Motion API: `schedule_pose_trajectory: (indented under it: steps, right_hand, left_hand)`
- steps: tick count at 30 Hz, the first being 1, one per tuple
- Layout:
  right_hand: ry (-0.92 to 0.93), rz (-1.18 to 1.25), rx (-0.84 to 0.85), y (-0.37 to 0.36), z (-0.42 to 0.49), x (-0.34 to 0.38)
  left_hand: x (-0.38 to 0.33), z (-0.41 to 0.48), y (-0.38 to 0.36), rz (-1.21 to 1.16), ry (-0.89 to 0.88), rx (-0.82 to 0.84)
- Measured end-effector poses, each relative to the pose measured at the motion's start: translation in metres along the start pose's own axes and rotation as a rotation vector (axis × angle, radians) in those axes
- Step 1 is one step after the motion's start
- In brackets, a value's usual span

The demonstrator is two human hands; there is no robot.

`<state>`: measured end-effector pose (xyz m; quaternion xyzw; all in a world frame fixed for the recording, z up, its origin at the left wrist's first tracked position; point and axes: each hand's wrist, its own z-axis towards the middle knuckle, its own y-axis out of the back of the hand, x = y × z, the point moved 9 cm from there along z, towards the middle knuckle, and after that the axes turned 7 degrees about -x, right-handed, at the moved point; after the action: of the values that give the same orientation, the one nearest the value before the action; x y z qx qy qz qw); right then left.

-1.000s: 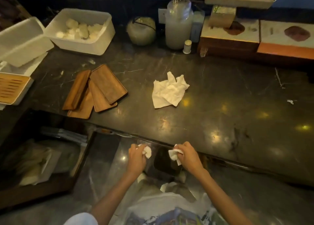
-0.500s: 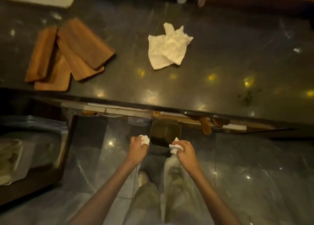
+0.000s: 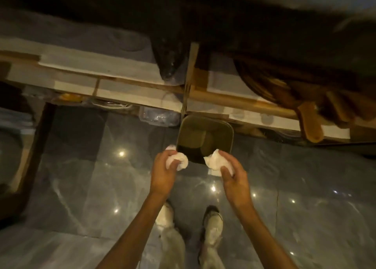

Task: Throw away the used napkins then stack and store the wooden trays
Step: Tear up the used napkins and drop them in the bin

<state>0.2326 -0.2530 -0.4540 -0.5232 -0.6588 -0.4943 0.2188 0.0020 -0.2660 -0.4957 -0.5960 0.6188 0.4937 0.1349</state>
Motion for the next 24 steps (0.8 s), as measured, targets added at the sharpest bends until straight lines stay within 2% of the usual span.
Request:
schedule_pose_trajectory:
  steps: [3, 8, 10, 13, 16, 18, 21, 24]
  right_hand:
    - [-0.116, 0.016, -0.060, -0.007, 0.025, -0.051]
    - [-0.078, -0.168, -0.063, -0.027, 0.080, -0.105]
    - [-0.098, -0.181, -0.062, -0.037, 0.100, -0.121]
    - [-0.132, -0.080, -0.074, -0.049, 0.126, -0.146]
    - [-0.092, -0.283, -0.044, -0.061, 0.148, -0.174]
    - [-0.088, -0.325, 0.033, -0.074, 0.159, -0.191]
    - [0.001, -0.474, 0.272, -0.098, 0.163, -0.207]
    - [-0.048, -0.428, 0.314, -0.090, 0.157, -0.218]
  left_hand:
    - [0.024, 0.020, -0.035, -0.032, -0.045, -0.024]
    - [0.039, 0.054, -0.095, 0.058, -0.225, 0.018]
    - [0.047, 0.071, -0.118, 0.114, -0.219, 0.079]
    - [0.043, 0.084, -0.130, 0.153, -0.258, 0.014]
    - [0.051, 0.088, -0.151, 0.187, -0.181, 0.087]
    - [0.055, 0.096, -0.173, 0.352, -0.220, 0.203]
    - [0.077, 0.107, -0.201, 0.688, -0.263, 0.342]
    - [0.086, 0.110, -0.209, 0.783, -0.301, 0.379]
